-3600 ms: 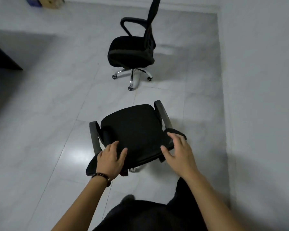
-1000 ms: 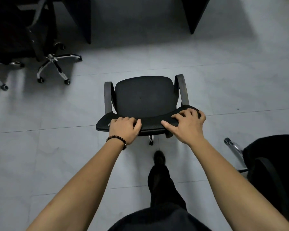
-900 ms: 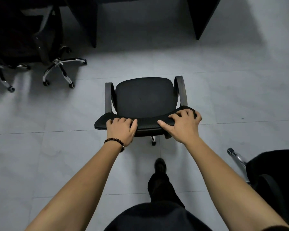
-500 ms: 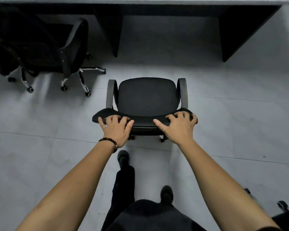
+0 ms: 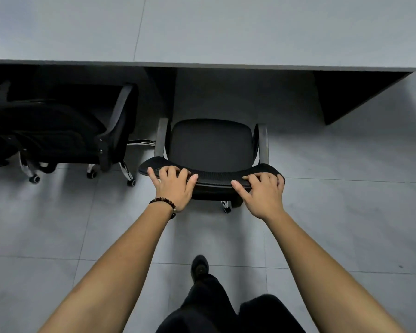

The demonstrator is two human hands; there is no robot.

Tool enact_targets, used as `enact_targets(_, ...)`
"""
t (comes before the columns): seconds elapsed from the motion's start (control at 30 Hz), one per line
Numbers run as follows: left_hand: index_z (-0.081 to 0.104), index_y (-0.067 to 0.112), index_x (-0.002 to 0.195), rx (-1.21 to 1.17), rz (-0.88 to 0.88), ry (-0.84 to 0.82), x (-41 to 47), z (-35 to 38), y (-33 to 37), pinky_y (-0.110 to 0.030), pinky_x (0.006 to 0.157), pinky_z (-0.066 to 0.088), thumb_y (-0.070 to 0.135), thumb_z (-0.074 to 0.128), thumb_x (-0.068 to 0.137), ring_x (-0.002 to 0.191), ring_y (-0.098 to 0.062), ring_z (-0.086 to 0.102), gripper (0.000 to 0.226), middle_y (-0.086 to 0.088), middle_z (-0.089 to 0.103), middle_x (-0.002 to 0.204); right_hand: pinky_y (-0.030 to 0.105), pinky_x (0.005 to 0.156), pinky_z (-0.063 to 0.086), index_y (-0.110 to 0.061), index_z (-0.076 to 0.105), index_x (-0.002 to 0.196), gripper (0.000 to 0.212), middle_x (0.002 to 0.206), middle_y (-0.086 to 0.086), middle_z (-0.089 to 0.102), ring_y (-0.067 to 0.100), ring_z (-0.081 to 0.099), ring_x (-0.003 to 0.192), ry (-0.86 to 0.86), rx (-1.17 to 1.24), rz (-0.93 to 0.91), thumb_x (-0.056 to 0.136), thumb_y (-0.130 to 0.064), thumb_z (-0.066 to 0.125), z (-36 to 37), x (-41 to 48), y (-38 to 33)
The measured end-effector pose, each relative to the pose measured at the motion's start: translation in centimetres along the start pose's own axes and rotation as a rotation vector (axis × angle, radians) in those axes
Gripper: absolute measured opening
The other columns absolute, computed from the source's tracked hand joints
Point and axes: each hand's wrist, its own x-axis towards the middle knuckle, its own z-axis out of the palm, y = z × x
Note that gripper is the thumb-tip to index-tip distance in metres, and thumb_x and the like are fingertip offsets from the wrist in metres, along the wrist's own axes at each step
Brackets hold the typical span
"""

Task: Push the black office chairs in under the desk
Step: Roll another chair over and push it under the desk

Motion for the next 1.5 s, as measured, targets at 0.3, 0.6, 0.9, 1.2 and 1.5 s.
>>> enact_targets(0.3, 0.059, 0.026, 0.110, 0.007, 0.018, 0.030, 9.4, -2.5, 0.2, -0.061, 0.110, -0.012, 0.053, 0.024, 0.096, 0.128, -0.026, 0.028, 0.047, -0.003, 0.049, 0.126, 0.047, 0.118, 0.002, -0.030, 0.062, 0.120, 0.071, 0.123, 0.002, 0.054, 0.025, 0.034, 0.128, 0.008, 0.029, -0.009, 0.086, -0.078, 0.023, -2.0, 9.5, -1.8)
enact_targets(0.6, 0.056, 0.028, 0.115, 0.020, -0.105, -0.057, 17.2, -5.2, 2.6, -0.059, 0.112, -0.012, 0.055, 0.023, 0.096, 0.133, -0.025, 0.026, 0.047, -0.005, 0.046, 0.130, 0.051, 0.115, 0.005, -0.025, 0.065, 0.113, 0.069, 0.116, 0.005, 0.058, 0.029, 0.040, 0.123, 0.016, 0.031, -0.064, 0.087, -0.076, 0.026, -3.6, 17.6, -1.8)
enact_targets(0.9, 0.055, 0.030, 0.116, 0.003, -0.107, -0.082, 21.2, -6.2, 4.4, -0.059, 0.111, -0.012, 0.054, 0.023, 0.096, 0.132, -0.027, 0.025, 0.045, -0.005, 0.046, 0.129, 0.050, 0.115, 0.007, -0.026, 0.066, 0.114, 0.072, 0.119, 0.003, 0.058, 0.026, 0.040, 0.124, 0.021, 0.001, -0.084, 0.086, -0.077, 0.024, -5.5, 22.5, -0.9)
enact_targets(1.2, 0.052, 0.029, 0.125, 0.023, 0.017, -0.110, 21.2, -7.6, 1.9, -0.060, 0.111, -0.008, 0.058, 0.023, 0.095, 0.130, -0.026, 0.031, 0.051, -0.004, 0.049, 0.128, 0.050, 0.118, 0.002, -0.034, 0.055, 0.130, 0.079, 0.137, 0.003, 0.050, 0.025, 0.030, 0.136, -0.077, -0.002, 0.016, 0.082, -0.081, 0.014, -5.7, 21.6, -3.3)
enact_targets(1.5, 0.051, 0.031, 0.127, 0.005, 0.084, -0.079, 16.8, -6.0, 0.2, -0.061, 0.109, -0.008, 0.066, 0.003, 0.082, 0.131, -0.023, 0.029, 0.075, 0.000, 0.047, 0.132, 0.046, 0.118, -0.001, -0.036, 0.057, 0.129, 0.079, 0.135, -0.002, 0.050, 0.019, 0.029, 0.136, -0.081, -0.002, 0.025, 0.081, -0.082, 0.014, -4.9, 17.3, -3.4)
